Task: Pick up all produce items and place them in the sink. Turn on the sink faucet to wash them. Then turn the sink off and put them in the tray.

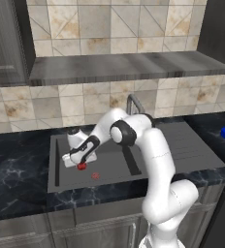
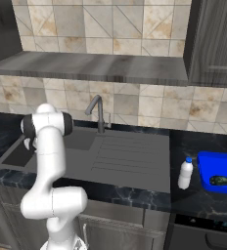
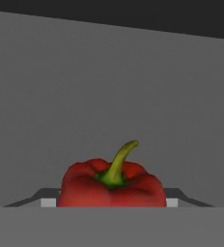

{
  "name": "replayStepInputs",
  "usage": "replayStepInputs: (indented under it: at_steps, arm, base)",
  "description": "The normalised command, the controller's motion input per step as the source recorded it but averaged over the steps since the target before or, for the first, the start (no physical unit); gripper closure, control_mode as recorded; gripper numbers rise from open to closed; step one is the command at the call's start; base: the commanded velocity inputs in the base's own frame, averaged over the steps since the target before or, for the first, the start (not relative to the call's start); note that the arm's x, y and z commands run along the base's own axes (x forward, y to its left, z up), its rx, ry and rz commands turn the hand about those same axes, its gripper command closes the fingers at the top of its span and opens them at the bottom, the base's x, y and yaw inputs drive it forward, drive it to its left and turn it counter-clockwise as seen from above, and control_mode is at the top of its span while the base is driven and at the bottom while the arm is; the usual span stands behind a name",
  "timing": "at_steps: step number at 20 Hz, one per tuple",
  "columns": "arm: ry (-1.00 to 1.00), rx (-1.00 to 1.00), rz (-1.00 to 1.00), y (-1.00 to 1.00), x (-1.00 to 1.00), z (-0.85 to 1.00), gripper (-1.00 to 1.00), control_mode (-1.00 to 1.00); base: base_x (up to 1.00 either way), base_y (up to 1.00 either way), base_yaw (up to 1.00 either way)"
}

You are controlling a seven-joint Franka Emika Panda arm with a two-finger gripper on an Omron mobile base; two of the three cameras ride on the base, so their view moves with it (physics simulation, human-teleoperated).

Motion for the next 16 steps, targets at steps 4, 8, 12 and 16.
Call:
replayStepInputs:
  at_steps: [4, 8, 12, 16]
  arm:
    - [-0.1, 0.04, 0.0, -0.08, -0.31, 0.6, 1.0, -1.0]
    - [-0.12, 0.03, 0.0, -0.1, -0.23, 0.67, 1.0, -1.0]
    - [-0.12, 0.04, 0.0, -0.16, -0.23, 0.7, 1.0, -1.0]
    - [-0.13, 0.03, 0.0, -0.17, -0.28, 0.74, 1.0, -1.0]
  base:
    - [0.0, 0.0, 0.0]
    - [0.0, 0.0, 0.0]
    - [0.0, 0.0, 0.0]
    - [0.0, 0.0, 0.0]
